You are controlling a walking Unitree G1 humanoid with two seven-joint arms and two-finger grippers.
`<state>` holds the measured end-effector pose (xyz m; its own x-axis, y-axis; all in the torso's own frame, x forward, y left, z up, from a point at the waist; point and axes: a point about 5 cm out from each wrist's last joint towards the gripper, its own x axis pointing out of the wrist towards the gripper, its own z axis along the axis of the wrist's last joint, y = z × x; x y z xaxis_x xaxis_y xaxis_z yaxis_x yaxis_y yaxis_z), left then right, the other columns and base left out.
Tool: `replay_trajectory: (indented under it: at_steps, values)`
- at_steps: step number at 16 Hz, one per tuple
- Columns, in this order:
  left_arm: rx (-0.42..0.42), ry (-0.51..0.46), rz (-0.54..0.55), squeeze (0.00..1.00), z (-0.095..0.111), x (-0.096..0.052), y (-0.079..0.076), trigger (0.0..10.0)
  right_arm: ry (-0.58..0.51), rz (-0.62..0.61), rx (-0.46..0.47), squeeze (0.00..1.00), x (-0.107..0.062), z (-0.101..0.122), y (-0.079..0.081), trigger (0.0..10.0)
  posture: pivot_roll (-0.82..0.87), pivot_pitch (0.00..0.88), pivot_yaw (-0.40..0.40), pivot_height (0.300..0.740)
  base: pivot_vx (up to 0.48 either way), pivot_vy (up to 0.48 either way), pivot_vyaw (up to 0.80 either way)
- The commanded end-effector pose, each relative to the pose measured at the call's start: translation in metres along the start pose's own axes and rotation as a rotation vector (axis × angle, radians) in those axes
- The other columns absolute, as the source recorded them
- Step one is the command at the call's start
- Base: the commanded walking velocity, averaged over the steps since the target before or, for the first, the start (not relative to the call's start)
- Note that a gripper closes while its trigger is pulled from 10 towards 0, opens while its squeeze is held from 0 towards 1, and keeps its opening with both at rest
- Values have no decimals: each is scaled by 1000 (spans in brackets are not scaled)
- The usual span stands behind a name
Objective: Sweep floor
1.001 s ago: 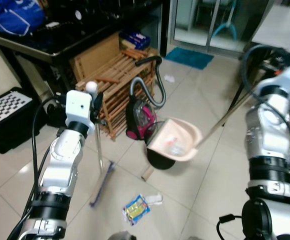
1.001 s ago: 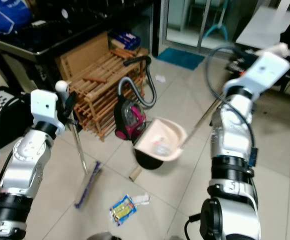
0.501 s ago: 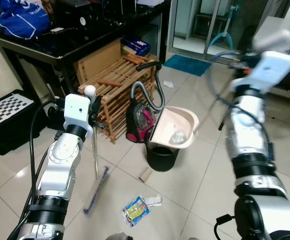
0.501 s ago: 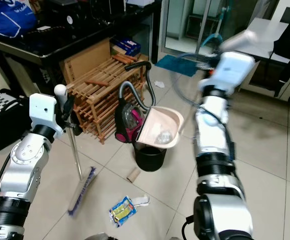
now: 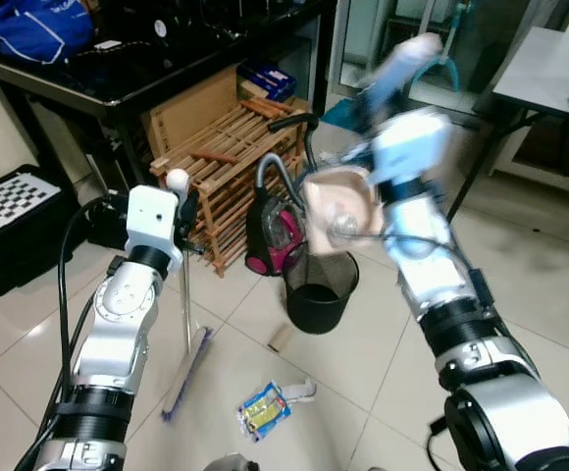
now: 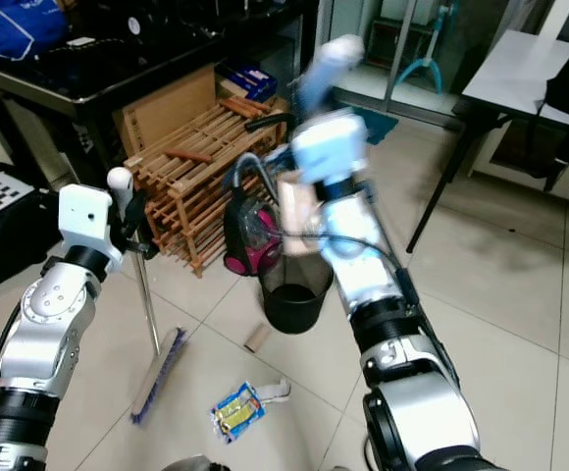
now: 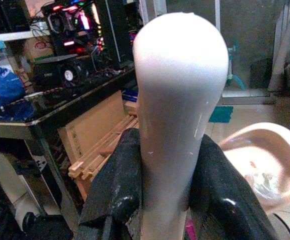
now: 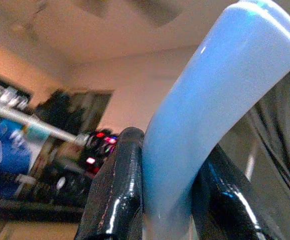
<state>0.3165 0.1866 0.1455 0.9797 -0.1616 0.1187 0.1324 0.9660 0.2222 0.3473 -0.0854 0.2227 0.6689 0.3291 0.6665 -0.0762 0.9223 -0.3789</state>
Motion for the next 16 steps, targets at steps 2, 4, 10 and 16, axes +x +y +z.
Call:
replay_trajectory:
  at_steps: [2, 4, 10, 16]
  values:
    - [28, -40, -28, 0, 10, 2, -2, 10000, -74, 61, -80, 0, -1, 6, 2, 10000, -17, 0, 30, 740, 0, 0, 0]
    - [29, -39, -31, 0, 10, 2, -2, 10000, -88, 79, -100, 0, -2, 7, 4, 10000, -18, 0, 30, 740, 0, 0, 0]
    - [22, -10, -53, 0, 4, 0, -7, 10000, -47, -97, -160, 0, -1, 2, -32, 10000, -23, 0, 29, 740, 0, 0, 0]
    - [24, 39, -41, 0, -10, -7, -10, 10000, 268, -438, -399, 0, -59, -25, -127, 10000, -55, 1, 33, 740, 0, 0, 0]
